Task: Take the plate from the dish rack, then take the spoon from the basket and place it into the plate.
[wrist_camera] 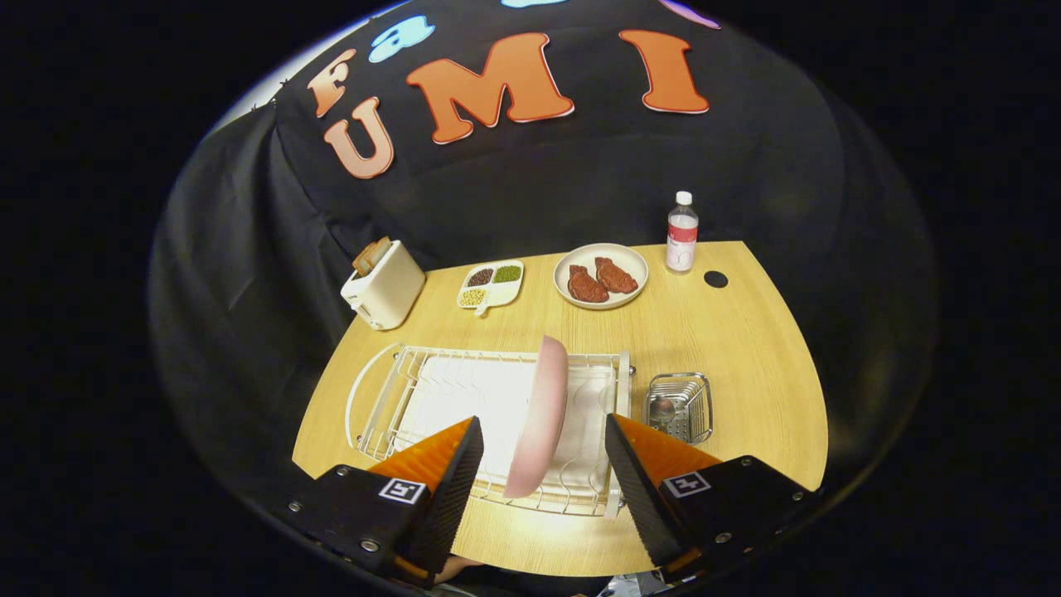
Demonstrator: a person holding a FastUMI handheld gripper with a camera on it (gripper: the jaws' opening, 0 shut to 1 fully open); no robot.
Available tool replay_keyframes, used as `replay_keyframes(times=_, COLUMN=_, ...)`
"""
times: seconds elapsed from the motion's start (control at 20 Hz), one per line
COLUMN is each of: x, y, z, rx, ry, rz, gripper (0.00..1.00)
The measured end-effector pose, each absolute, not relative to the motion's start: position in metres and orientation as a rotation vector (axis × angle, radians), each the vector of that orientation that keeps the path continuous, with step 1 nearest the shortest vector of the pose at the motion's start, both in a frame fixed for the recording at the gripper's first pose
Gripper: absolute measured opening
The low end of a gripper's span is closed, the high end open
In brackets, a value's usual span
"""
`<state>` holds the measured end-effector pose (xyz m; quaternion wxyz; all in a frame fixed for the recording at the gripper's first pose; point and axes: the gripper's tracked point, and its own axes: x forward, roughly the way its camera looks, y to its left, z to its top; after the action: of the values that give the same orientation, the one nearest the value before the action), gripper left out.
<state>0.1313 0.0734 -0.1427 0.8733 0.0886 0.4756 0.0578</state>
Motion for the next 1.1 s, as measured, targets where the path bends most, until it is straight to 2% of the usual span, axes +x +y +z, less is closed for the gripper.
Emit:
replay_keyframes(times=0.4, x=0.158, y=0.065, z=-0.177, rx=0.152, ry=1.149, rz=0.020, gripper=0.76)
replay_keyframes(times=0.75, x=0.163, y=0.088, z=-0.205, rx=0.063, ry=1.208, rz=0.012, gripper=0.58)
replay_keyframes(times=0.9, x=0.164, y=0.087, z=-0.216, rx=0.002, ry=1.215, rz=-0.024, gripper=0.54)
replay_keyframes(times=1.05, x=0.156, y=0.091, z=-0.222, rx=-0.023, ry=1.236, rz=-0.022, gripper=0.43)
replay_keyframes(times=1.1, x=0.156, y=0.090, z=-0.224, rx=-0.034, ry=1.235, rz=-0.025, gripper=0.42)
